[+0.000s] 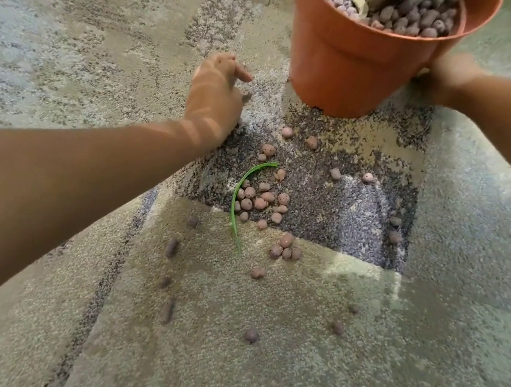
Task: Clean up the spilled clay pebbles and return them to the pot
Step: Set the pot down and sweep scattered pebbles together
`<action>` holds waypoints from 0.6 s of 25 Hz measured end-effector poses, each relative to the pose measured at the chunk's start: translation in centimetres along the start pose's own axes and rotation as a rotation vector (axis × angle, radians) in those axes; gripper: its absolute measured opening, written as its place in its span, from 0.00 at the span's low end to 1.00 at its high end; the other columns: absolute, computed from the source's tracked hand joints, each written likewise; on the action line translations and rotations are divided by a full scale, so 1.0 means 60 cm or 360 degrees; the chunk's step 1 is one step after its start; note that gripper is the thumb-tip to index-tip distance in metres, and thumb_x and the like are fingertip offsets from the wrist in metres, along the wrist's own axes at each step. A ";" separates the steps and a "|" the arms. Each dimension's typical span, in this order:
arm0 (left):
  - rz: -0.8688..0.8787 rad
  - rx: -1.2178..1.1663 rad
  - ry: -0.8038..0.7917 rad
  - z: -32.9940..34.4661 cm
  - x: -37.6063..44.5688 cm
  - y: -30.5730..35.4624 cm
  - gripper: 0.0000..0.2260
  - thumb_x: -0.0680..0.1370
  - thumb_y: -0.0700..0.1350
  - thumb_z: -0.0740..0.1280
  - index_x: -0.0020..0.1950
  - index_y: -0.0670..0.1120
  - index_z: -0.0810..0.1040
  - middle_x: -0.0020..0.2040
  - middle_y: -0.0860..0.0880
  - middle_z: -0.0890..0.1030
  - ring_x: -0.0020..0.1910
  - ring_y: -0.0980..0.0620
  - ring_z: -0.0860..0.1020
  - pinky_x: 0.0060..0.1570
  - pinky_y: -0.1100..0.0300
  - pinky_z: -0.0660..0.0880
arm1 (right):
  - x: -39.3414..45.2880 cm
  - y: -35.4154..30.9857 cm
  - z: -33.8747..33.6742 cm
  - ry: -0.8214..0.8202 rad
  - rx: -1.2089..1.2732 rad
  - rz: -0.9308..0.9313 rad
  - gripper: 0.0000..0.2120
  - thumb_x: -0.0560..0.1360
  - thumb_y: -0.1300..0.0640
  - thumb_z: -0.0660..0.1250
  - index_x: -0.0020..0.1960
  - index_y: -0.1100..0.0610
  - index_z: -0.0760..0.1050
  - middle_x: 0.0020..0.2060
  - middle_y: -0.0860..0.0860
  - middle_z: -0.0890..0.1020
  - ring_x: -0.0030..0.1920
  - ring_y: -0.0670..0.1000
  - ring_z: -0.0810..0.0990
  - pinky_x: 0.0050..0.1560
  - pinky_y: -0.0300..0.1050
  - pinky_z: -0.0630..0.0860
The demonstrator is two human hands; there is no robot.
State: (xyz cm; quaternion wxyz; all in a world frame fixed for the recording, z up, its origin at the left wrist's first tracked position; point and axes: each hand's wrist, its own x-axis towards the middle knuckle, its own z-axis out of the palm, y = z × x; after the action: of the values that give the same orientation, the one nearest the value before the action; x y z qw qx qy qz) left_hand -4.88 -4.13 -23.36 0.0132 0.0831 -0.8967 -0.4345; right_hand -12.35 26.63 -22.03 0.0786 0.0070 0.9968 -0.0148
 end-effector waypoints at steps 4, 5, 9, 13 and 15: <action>-0.0064 -0.0102 -0.0011 0.001 -0.009 0.002 0.11 0.75 0.33 0.62 0.53 0.45 0.77 0.57 0.58 0.64 0.35 0.86 0.63 0.30 0.84 0.63 | -0.016 0.008 -0.025 0.0035 0.0217 0.0183 0.17 0.71 0.65 0.70 0.60 0.63 0.77 0.59 0.59 0.79 0.57 0.59 0.78 0.60 0.48 0.72; -0.0073 -0.0109 0.0015 0.000 -0.009 0.003 0.11 0.75 0.33 0.62 0.54 0.45 0.77 0.57 0.58 0.65 0.38 0.83 0.67 0.32 0.84 0.64 | -0.025 0.008 -0.025 0.0013 0.0249 0.0209 0.16 0.71 0.64 0.71 0.59 0.62 0.78 0.58 0.58 0.80 0.55 0.58 0.78 0.59 0.47 0.72; -0.0056 -0.0003 0.0102 -0.019 -0.029 0.006 0.12 0.76 0.35 0.61 0.48 0.50 0.77 0.64 0.57 0.66 0.54 0.67 0.71 0.44 0.75 0.73 | -0.084 0.010 -0.022 0.0043 0.0496 0.0372 0.14 0.68 0.58 0.73 0.53 0.61 0.81 0.50 0.57 0.83 0.42 0.51 0.79 0.47 0.39 0.73; -0.0024 0.0069 0.0035 -0.032 -0.070 -0.025 0.16 0.77 0.36 0.58 0.61 0.51 0.73 0.65 0.50 0.72 0.35 0.59 0.75 0.26 0.74 0.70 | -0.182 -0.015 -0.009 -0.0138 0.0740 0.0266 0.10 0.68 0.59 0.73 0.48 0.61 0.81 0.40 0.54 0.84 0.31 0.44 0.78 0.31 0.31 0.73; -0.0200 0.0082 0.0012 -0.031 -0.101 -0.040 0.19 0.78 0.39 0.57 0.67 0.56 0.66 0.61 0.52 0.74 0.24 0.61 0.68 0.16 0.74 0.62 | -0.241 -0.040 -0.001 -0.0368 0.0836 0.0049 0.06 0.68 0.59 0.72 0.45 0.58 0.81 0.33 0.48 0.82 0.23 0.38 0.77 0.21 0.26 0.69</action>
State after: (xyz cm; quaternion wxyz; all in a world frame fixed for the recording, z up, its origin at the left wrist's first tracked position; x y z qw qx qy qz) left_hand 1.58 -6.03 -23.78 -0.0129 0.1410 -0.9005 -0.4111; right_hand 1.90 24.05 -19.64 0.1875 0.0404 0.9429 -0.2721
